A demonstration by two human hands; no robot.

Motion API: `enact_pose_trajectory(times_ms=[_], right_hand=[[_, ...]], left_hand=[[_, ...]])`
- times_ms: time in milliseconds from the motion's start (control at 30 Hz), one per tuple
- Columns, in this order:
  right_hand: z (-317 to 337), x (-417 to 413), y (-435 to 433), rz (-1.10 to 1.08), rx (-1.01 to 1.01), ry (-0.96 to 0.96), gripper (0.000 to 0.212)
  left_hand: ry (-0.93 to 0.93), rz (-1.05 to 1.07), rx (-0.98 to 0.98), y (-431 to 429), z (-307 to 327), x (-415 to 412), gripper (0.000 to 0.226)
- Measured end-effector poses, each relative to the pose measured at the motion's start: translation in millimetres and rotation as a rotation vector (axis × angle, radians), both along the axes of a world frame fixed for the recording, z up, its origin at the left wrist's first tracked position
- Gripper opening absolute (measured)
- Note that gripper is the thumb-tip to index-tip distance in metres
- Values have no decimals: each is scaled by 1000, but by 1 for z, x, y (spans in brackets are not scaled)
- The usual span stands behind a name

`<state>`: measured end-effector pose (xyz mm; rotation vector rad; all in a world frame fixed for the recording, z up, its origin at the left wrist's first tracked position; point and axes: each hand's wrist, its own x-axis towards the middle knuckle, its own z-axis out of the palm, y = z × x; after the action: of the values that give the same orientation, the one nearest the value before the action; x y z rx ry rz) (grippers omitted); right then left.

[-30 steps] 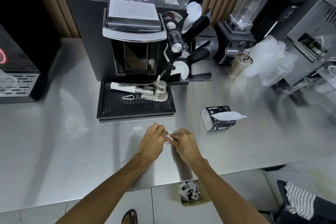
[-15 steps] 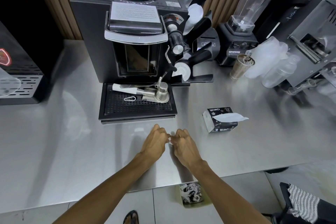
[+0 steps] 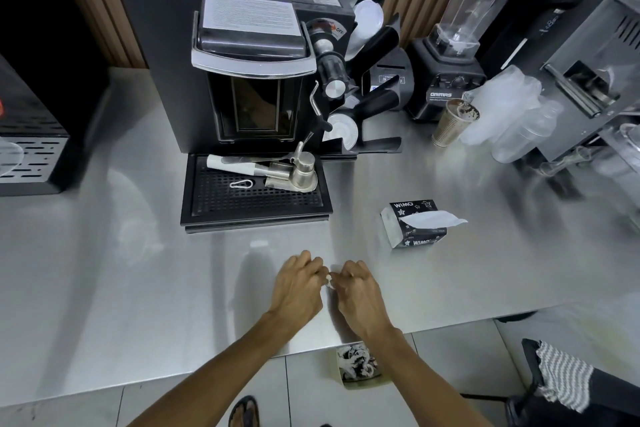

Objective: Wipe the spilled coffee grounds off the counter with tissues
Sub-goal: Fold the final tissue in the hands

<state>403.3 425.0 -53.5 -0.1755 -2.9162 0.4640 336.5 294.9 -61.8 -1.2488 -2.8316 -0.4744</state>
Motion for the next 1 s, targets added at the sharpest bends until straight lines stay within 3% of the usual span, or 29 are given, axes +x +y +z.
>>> enact_pose_trajectory(times_ms=[133,300,600,800,1000], right_hand=[[5,21,3,-42,3,40,18],[3,21,6,-166,-114,-83,23],[13,17,1,-412,-363,-118,6],[11,19,-8,-349,-175,-120,20],[16,22,-4,-258,-107,-168,7]], left_hand=[[-2,-50,4,8,-2,17,16],[0,-70,-47,11,0,17,16],[-43,-100,-137,14,9,14,22],[-63,-62,-57,11,8,14,14],[-58,-78,-8,9,8,14,17]])
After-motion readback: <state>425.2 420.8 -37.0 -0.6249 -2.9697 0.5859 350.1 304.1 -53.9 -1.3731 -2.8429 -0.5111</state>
